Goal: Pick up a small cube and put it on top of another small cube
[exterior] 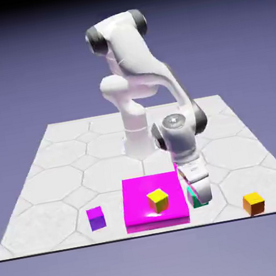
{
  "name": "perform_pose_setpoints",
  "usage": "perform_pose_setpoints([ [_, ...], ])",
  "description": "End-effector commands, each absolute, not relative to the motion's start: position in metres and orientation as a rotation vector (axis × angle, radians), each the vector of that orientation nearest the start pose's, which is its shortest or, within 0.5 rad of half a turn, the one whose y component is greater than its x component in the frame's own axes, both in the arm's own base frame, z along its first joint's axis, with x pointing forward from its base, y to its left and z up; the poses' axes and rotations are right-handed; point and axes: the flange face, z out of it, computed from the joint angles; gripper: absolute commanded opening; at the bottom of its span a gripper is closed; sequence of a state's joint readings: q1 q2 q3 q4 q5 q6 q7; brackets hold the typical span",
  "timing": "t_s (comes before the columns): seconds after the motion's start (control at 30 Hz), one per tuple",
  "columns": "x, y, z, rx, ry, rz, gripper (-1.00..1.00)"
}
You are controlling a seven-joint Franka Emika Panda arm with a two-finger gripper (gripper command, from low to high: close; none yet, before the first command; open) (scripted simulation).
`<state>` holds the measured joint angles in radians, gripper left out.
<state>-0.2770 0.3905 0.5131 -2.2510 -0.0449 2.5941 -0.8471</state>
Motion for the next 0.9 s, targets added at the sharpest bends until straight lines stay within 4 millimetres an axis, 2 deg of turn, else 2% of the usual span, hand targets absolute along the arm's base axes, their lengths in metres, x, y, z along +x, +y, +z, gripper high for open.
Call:
perform_pose_setpoints([
  [0.0,0.527,0.130,0.216,-2.524,-1.601,-0.079,-1.00],
  [0.47,0.537,0.089,0.258,-1.980,-2.273,0.002,-1.00],
  [0.87,0.538,0.053,0.296,-1.368,-2.664,0.083,-1.00],
])
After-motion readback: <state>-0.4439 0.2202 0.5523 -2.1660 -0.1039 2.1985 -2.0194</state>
